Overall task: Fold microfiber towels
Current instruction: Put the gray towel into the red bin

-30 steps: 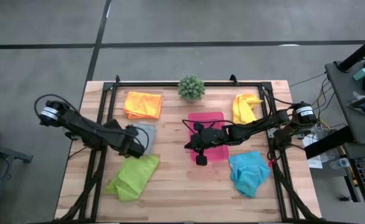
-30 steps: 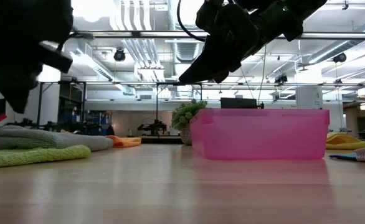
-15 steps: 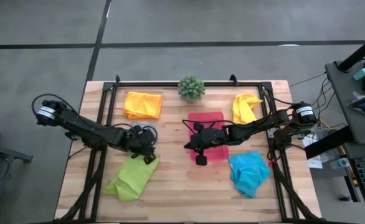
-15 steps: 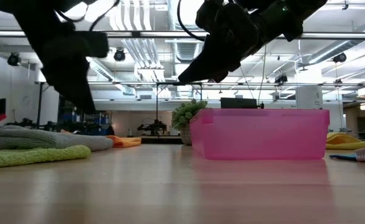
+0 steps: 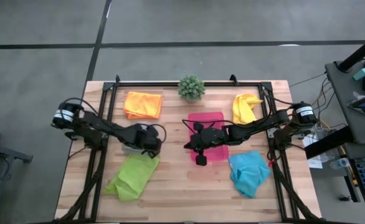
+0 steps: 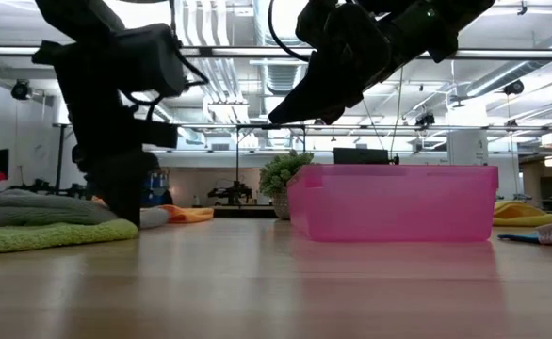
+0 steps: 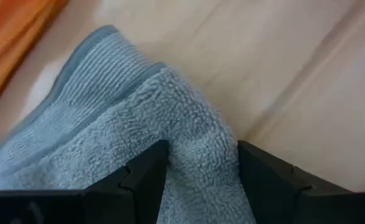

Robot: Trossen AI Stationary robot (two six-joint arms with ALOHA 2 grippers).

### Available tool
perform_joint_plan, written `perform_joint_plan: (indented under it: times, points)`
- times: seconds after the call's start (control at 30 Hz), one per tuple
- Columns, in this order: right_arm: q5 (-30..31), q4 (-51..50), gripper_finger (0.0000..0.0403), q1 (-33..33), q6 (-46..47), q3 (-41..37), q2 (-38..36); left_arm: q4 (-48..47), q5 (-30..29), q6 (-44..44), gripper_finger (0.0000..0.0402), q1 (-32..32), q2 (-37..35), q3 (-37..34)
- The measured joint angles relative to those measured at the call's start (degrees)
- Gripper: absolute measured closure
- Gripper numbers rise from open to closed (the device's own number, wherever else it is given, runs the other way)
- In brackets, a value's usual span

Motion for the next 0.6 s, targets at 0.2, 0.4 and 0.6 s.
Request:
perform_joint_plan:
  times: [0.2,0.4,0.6]
  points:
    - [0.0,0.0,0.0394,0.0,0.0,0.0,0.0,0.5,-0.3,5.9,0.0303,0.0,2.3,1.4]
    - [0.0,0.0,0.0394,0.0,0.0,0.0,0.0,10.0,2.6,20.9,0.0393,0.0,1.1,3.1]
    - [0.0,0.0,0.0394,0.0,0.4,-0.1,0.0,18.6,10.6,36.3,0.038,-1.5,1.8,3.6]
